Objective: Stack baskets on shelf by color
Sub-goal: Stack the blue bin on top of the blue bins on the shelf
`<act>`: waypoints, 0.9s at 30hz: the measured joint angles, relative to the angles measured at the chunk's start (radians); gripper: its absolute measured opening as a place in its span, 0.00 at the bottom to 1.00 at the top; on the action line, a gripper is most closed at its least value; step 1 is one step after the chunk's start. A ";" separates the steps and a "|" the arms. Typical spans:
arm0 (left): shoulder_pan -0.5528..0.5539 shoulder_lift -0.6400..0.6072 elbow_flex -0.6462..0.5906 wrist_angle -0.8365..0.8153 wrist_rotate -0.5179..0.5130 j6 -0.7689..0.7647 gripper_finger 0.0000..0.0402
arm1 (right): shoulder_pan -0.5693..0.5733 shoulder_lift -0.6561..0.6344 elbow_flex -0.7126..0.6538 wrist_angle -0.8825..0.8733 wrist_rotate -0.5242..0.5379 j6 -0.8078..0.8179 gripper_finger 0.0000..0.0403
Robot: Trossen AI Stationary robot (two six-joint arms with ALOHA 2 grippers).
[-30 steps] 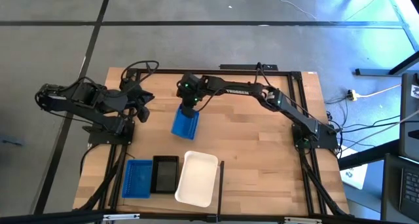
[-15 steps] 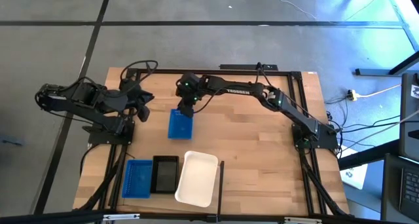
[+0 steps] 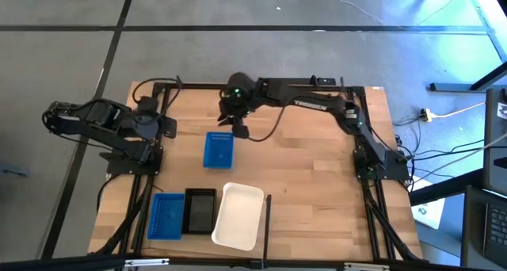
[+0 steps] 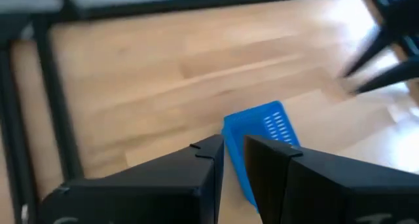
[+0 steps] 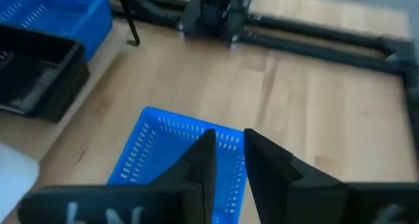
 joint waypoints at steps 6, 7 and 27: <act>0.000 0.009 0.000 -0.037 0.020 -0.138 0.13 | 0.000 -0.097 0.000 -0.009 0.028 -0.046 0.19; 0.000 0.009 0.000 -0.036 0.020 -0.152 0.13 | 0.000 -0.113 0.000 -0.012 0.034 -0.048 0.19; 0.208 0.199 0.000 -0.037 0.347 -0.296 0.13 | -0.025 -0.396 0.000 -0.170 0.056 -0.105 0.19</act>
